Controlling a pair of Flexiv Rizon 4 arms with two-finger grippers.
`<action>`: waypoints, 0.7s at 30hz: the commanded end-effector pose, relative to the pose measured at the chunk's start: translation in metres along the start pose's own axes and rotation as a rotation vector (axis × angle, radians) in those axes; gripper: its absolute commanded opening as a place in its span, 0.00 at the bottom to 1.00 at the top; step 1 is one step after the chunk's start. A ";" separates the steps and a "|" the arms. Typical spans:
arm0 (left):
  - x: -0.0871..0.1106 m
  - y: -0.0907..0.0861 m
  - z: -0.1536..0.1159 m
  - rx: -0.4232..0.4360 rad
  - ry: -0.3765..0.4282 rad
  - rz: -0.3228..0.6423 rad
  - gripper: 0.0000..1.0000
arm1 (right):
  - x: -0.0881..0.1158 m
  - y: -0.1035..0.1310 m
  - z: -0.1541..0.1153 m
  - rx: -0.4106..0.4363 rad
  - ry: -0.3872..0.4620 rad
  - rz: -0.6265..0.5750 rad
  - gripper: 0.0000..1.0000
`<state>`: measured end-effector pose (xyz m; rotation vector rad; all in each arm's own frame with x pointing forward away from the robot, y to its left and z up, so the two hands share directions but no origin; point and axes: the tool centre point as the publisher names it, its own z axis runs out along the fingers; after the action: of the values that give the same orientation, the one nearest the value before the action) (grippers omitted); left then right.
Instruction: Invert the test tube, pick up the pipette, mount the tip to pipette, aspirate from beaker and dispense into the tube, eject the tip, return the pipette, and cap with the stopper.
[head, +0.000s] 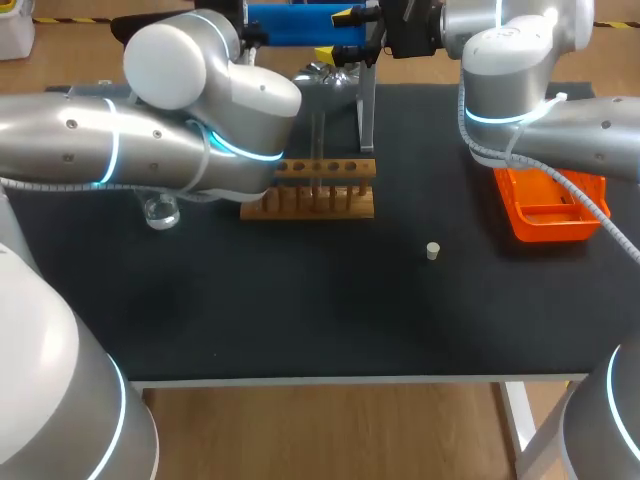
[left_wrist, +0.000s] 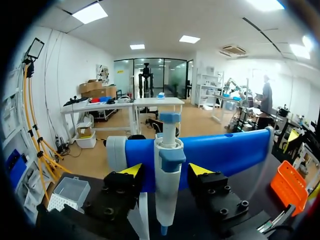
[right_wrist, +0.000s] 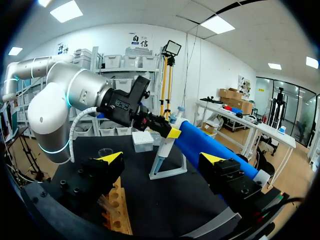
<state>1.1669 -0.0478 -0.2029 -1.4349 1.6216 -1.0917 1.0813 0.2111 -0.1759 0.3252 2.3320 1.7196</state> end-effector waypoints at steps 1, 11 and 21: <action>0.002 -0.006 -0.007 0.002 0.000 0.002 1.00 | 0.000 0.000 -0.001 0.001 0.000 0.000 1.00; 0.002 -0.030 -0.029 0.070 -0.008 0.018 1.00 | 0.000 0.000 -0.001 0.001 0.000 0.000 1.00; 0.004 -0.048 -0.070 0.159 0.191 0.091 1.00 | 0.000 0.000 -0.001 0.001 0.000 0.000 1.00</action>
<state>1.1397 -0.0624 -0.1369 -1.2587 1.5830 -1.1899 1.0814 0.2110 -0.1759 0.3254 2.3318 1.7195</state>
